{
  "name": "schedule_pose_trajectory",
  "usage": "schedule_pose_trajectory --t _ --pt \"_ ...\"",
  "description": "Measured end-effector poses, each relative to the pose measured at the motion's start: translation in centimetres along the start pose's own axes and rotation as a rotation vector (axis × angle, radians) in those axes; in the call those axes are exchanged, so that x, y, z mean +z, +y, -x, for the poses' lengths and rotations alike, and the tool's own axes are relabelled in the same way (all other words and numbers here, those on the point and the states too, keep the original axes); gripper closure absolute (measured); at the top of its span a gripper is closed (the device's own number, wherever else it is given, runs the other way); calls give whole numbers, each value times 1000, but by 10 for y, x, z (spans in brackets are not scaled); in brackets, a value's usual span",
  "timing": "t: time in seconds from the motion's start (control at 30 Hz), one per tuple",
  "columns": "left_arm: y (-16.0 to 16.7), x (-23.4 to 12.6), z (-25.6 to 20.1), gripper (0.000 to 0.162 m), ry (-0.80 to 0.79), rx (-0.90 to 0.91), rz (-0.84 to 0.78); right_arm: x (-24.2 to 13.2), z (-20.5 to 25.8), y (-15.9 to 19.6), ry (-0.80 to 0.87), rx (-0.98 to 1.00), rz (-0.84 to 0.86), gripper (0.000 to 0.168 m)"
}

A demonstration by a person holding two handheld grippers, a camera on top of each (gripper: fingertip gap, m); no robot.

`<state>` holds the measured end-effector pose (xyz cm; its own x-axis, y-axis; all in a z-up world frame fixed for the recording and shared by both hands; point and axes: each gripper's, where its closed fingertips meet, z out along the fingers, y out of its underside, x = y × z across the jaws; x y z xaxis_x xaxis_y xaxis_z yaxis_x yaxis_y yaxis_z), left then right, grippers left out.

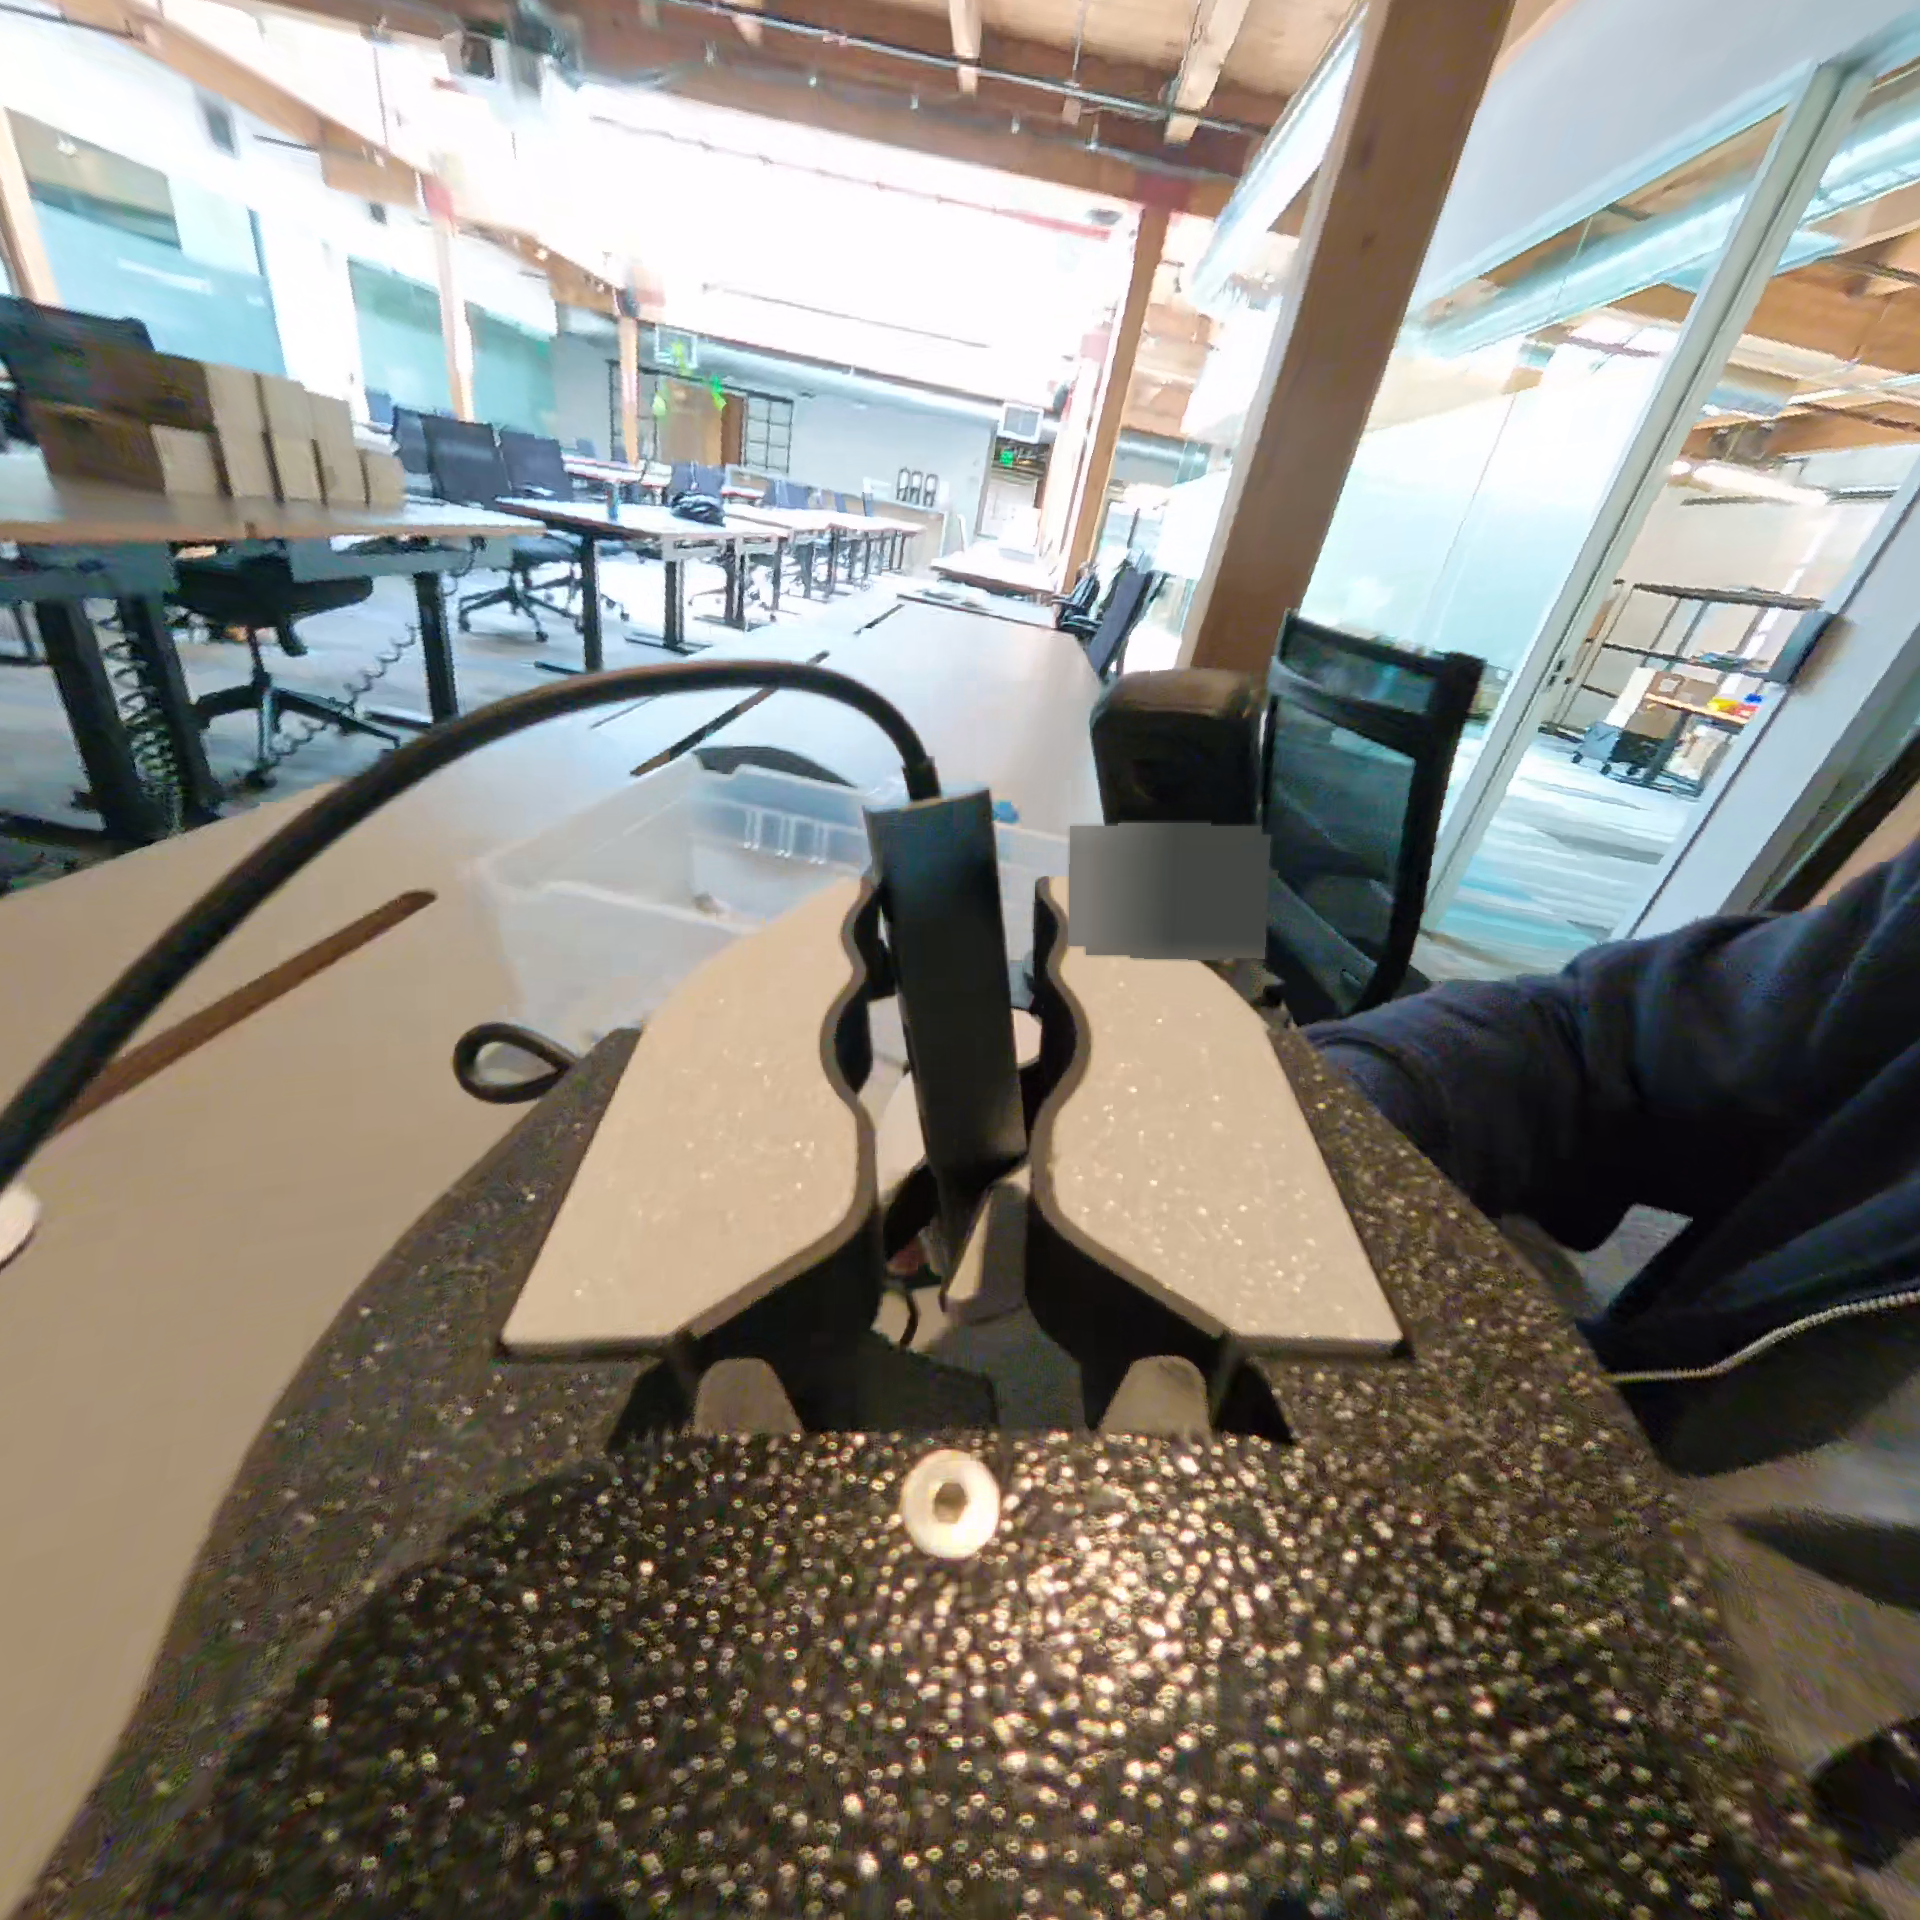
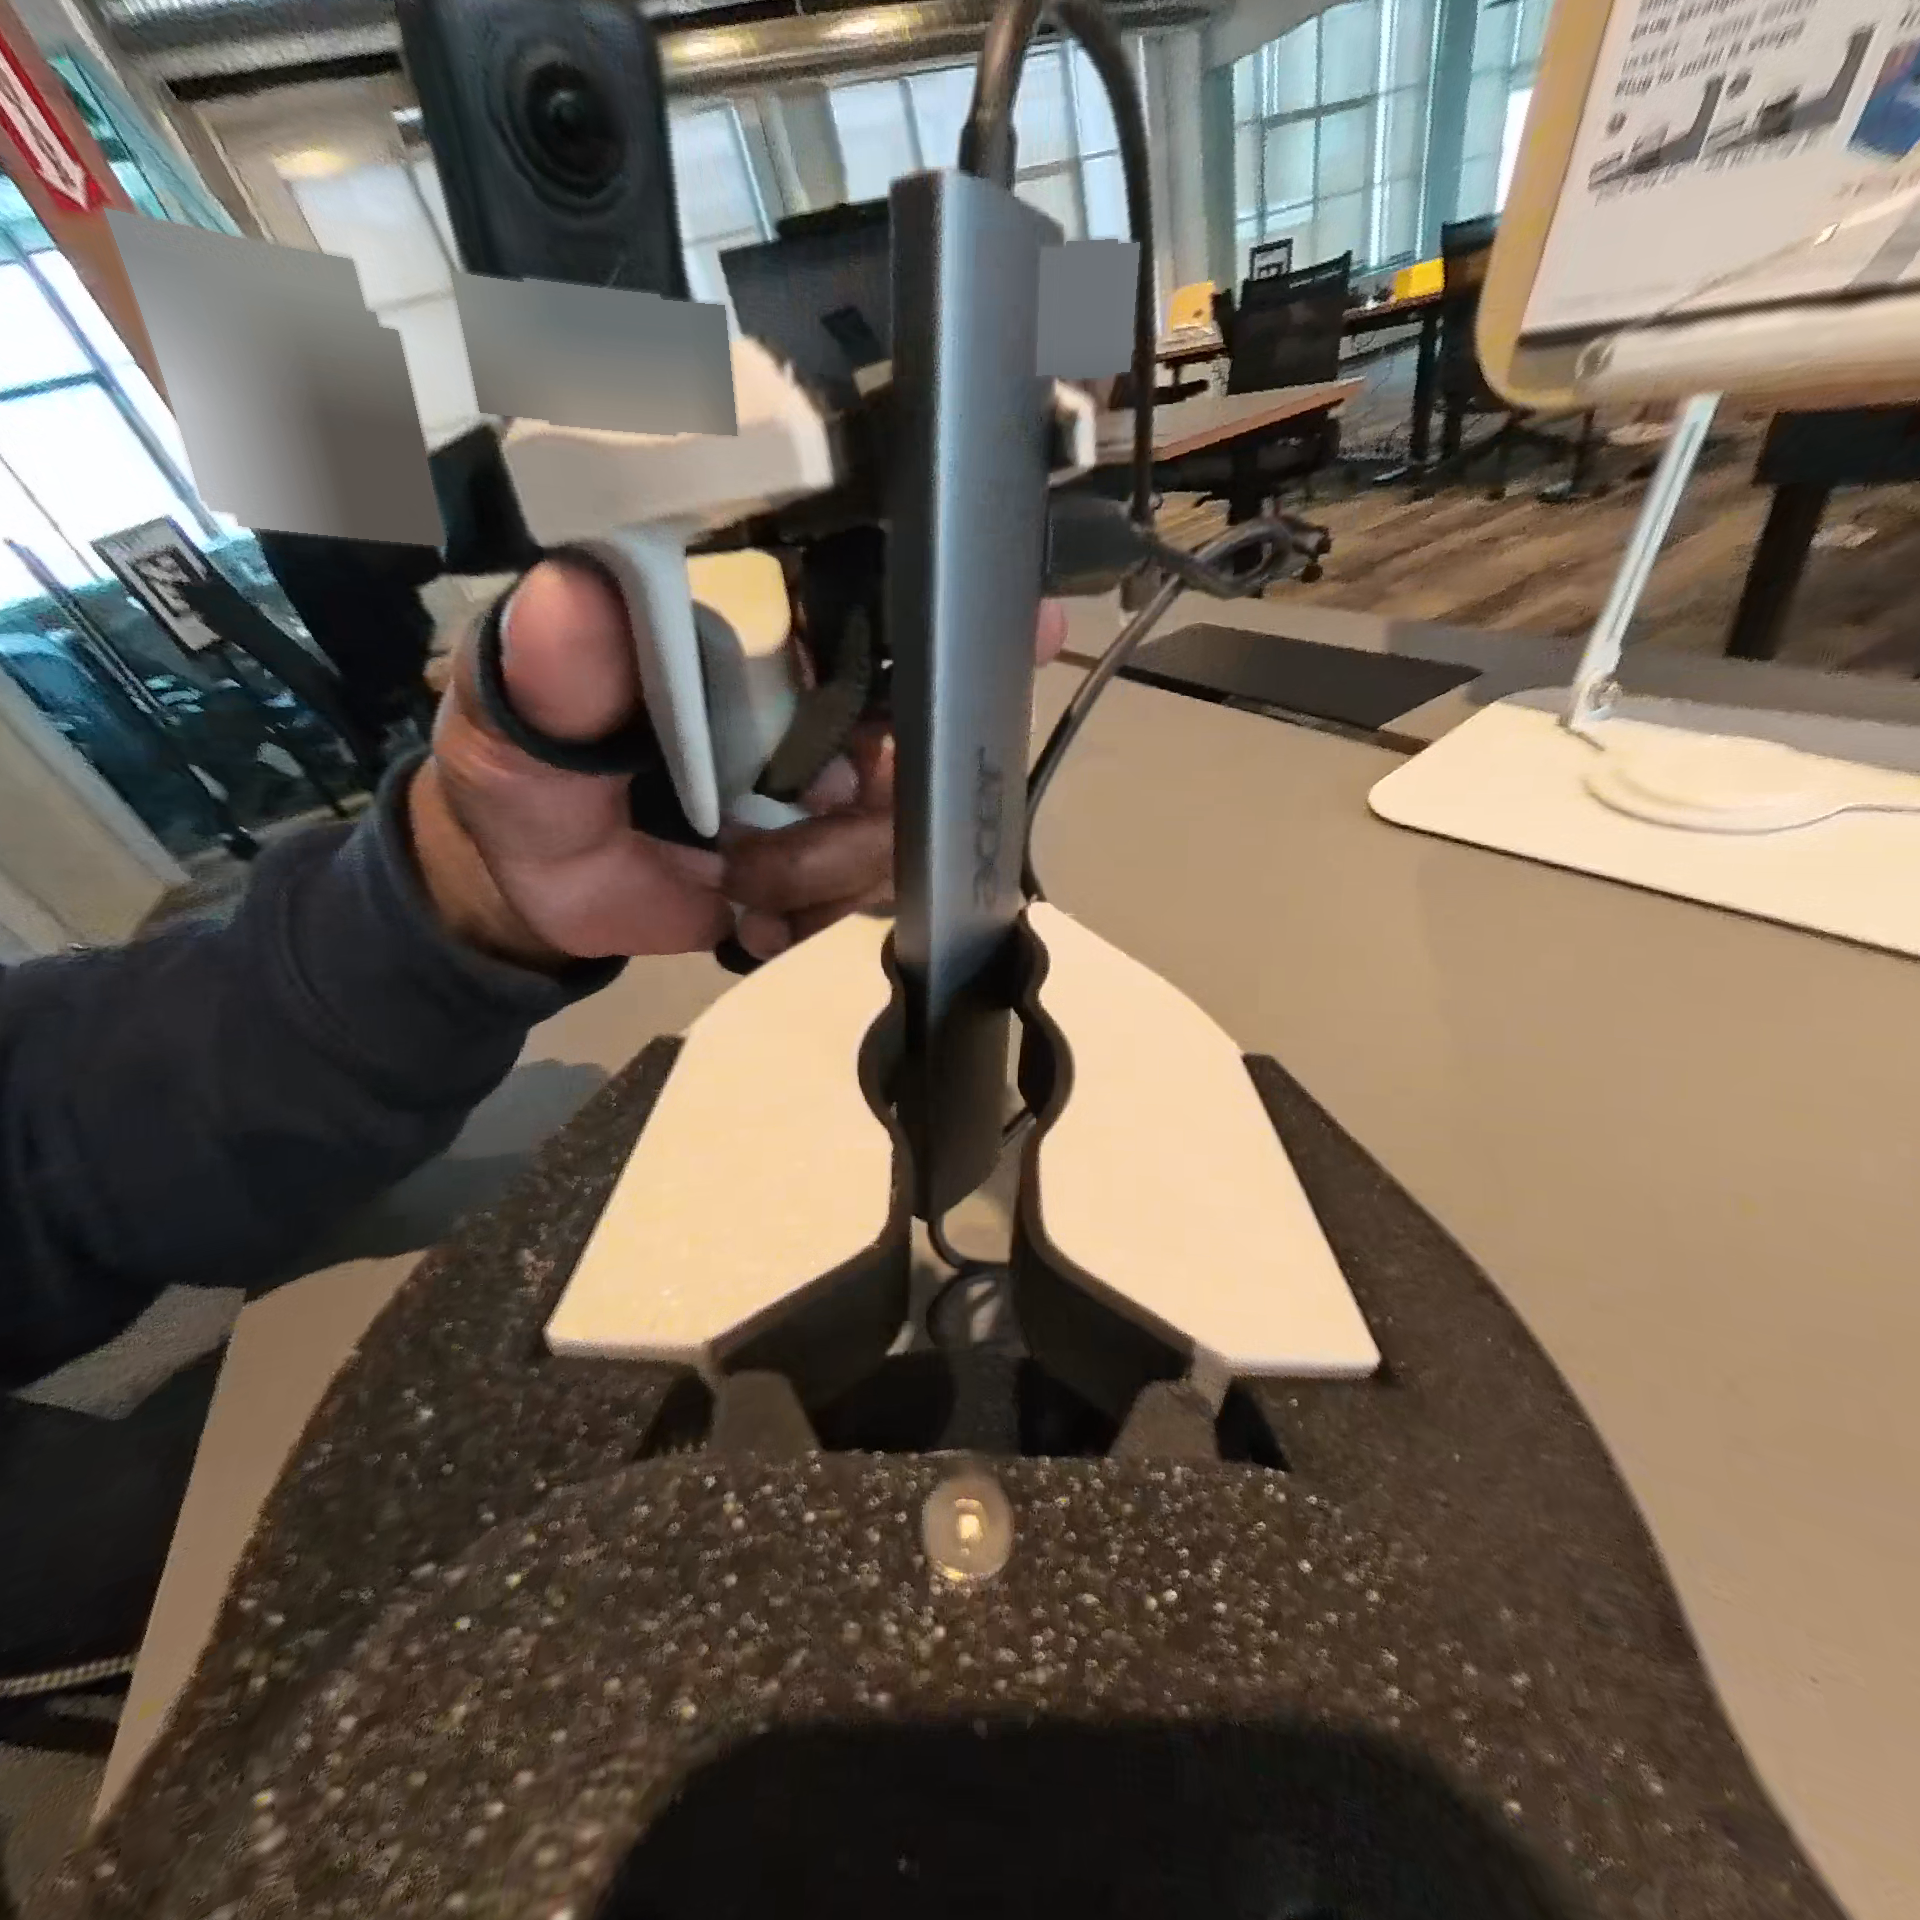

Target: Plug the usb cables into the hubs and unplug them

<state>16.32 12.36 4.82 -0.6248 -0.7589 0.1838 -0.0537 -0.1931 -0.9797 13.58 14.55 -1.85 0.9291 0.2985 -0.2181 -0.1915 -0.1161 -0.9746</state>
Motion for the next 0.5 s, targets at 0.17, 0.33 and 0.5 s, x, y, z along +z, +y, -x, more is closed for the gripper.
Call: schedule_pose_trajectory --t 0.17,0.33,0.5 --pt "9 -29 20 132 -63 -13 -33 18 -12 9 -72 111 -34 152" --pt "2 -52 35 133 -135 -8 -132 21 -26 14 -82 120 -52 153" --pt "22 -38 36 134 -174 51 -44 17 -34 18 11 -12 -17 152"
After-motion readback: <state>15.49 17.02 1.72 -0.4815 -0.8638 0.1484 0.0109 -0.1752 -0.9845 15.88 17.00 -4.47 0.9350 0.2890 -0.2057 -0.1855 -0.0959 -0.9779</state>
